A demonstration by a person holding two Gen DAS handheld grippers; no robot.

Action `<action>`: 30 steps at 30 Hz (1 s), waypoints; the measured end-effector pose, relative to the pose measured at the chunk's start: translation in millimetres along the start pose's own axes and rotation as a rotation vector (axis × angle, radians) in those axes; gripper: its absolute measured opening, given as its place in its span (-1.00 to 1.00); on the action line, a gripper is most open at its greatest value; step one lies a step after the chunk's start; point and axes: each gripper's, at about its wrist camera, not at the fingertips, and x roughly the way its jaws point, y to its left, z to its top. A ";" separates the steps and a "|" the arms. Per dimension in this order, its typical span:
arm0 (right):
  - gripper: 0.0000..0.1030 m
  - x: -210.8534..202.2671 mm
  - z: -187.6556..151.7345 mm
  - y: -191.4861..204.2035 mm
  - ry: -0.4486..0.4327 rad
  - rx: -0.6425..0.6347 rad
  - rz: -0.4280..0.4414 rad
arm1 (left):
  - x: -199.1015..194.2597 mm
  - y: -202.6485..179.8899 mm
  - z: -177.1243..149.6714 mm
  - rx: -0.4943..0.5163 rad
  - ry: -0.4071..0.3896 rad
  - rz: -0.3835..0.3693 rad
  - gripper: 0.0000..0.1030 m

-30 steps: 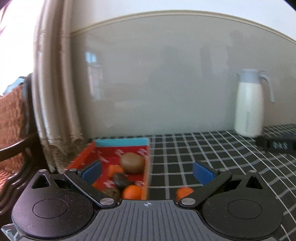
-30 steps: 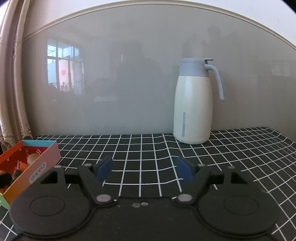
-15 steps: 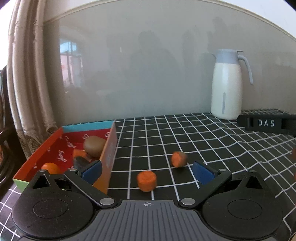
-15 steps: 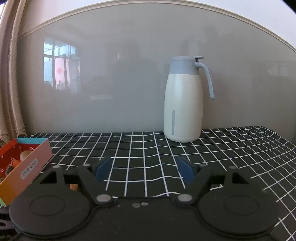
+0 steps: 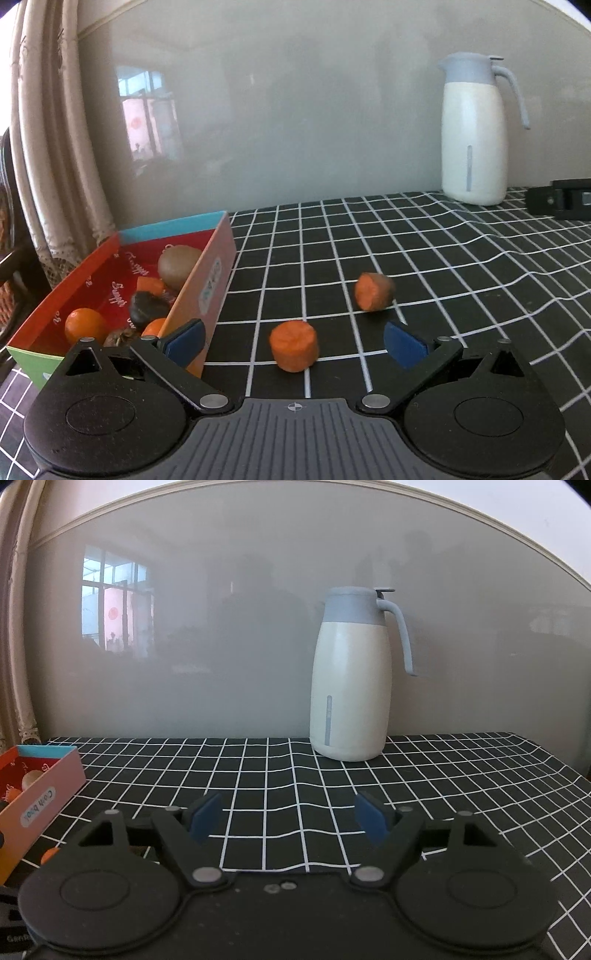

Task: Organize fruits
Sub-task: 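Reach the left tool toward an orange chunk on the table, then close the left tool on the cylindrical orange chunk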

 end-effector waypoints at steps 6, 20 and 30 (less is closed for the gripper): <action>0.52 3.0 -1.2 1.6 0.008 -0.013 0.006 | 13.9 -3.5 -2.5 -0.009 0.042 -0.003 0.80; 0.56 4.0 0.0 0.2 0.001 -0.012 0.010 | 18.9 -19.0 -2.9 -0.022 0.092 -0.042 0.80; 0.60 3.8 -4.1 -7.1 0.006 -0.017 -0.008 | 35.0 -13.5 -2.0 -0.097 0.142 -0.093 0.62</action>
